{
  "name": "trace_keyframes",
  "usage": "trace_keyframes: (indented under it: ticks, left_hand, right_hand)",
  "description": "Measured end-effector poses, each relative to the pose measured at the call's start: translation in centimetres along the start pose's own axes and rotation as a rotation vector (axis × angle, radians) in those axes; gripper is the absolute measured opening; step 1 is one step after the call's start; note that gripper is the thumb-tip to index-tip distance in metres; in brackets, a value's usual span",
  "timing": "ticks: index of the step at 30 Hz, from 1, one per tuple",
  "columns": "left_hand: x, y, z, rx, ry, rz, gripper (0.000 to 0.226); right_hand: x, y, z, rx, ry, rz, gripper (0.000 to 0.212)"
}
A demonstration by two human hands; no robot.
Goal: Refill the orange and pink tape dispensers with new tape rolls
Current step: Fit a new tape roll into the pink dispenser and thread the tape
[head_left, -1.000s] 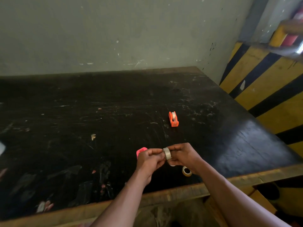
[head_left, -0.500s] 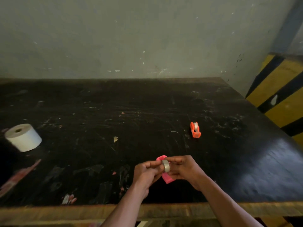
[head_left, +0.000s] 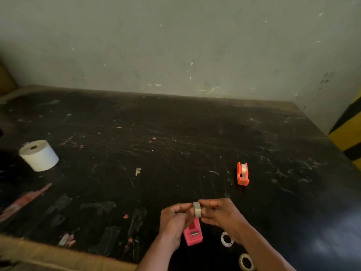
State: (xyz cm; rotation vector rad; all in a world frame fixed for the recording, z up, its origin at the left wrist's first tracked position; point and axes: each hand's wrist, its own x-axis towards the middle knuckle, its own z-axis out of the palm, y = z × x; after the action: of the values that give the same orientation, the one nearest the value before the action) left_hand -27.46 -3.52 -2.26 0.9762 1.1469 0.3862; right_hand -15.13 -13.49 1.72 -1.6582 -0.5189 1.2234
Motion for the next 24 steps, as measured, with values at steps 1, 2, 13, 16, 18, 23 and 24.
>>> trace_keyframes:
  ticks: [1, 2, 13, 16, 18, 23, 24]
  left_hand:
    - [-0.1, -0.1, 0.5, -0.006, 0.016, 0.0, 0.02]
    - [-0.1, -0.3, 0.9, -0.011, 0.032, -0.002, 0.019]
    - [-0.6, -1.6, 1.1, 0.045, 0.269, 0.024, 0.022]
    - [-0.6, -1.9, 0.3, 0.124, 0.294, 0.007, 0.023]
    - [-0.9, -2.2, 0.0, 0.175, 0.303, 0.014, 0.023]
    - [-0.9, -2.5, 0.6, 0.199, 0.325, 0.016, 0.025]
    - [-0.8, -2.4, 0.8, 0.198, 0.338, 0.025, 0.027]
  right_hand:
    - [0.2, 0.0, -0.5, -0.021, -0.017, 0.008, 0.029]
    - [0.5, 0.1, -1.0, -0.037, -0.03, 0.015, 0.029]
    - [2.8, 0.5, -0.7, -0.05, -0.179, 0.032, 0.022]
    - [3.3, 0.5, 0.0, -0.052, -0.197, 0.086, 0.021]
    - [3.5, 0.8, 0.5, -0.057, -0.202, 0.105, 0.02]
    - [4.0, 1.9, 0.5, -0.11, -0.147, 0.097, 0.017]
    - [4.0, 2.0, 0.6, -0.123, -0.13, 0.087, 0.017]
